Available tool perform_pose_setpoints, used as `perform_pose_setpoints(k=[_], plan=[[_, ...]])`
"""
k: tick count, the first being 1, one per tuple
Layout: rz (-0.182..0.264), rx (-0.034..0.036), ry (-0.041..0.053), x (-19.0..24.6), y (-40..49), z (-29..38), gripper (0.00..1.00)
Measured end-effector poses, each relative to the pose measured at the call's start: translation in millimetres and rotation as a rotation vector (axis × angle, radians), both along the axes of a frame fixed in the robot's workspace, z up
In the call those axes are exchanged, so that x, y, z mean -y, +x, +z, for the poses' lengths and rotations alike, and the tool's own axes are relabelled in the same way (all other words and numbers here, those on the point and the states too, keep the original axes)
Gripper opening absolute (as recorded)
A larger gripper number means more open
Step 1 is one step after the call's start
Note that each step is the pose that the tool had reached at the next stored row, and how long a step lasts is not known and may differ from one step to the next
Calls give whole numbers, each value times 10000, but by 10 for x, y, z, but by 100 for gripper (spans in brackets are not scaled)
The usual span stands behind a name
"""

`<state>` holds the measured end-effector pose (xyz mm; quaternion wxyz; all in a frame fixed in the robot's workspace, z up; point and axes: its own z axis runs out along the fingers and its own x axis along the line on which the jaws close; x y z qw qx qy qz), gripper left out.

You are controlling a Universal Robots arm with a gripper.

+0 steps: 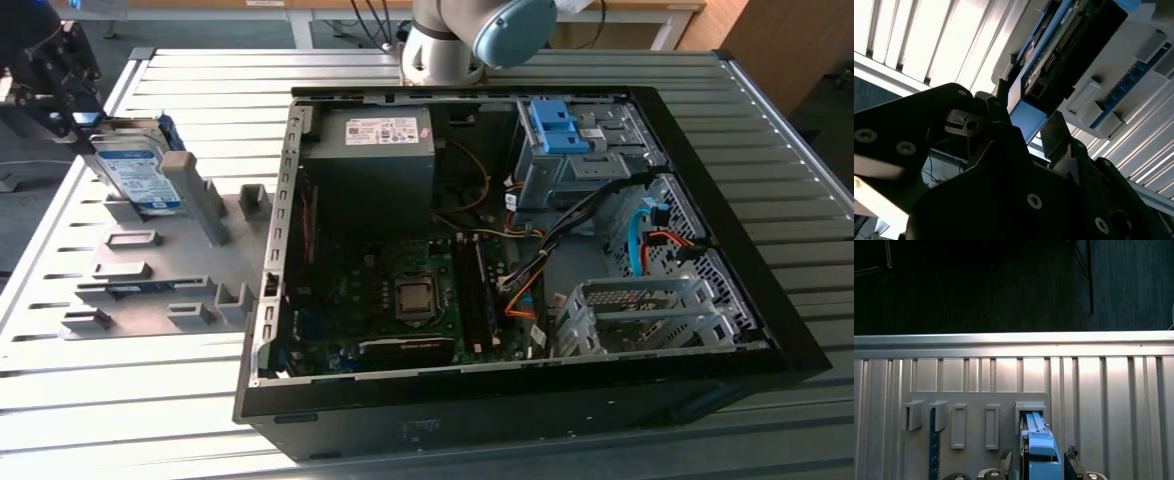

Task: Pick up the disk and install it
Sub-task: 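Pick up the disk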

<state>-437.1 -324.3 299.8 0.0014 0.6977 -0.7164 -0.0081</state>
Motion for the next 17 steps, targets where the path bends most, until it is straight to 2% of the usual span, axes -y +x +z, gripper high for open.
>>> perform_pose_setpoints(k=[1, 9, 10, 17], plan=[[0, 0, 0, 0, 0, -9, 52], [0, 0, -1, 0, 0, -41, 51], [0, 0, 0, 0, 0, -42, 44], [-1, 4, 0, 6, 0, -60, 44]])
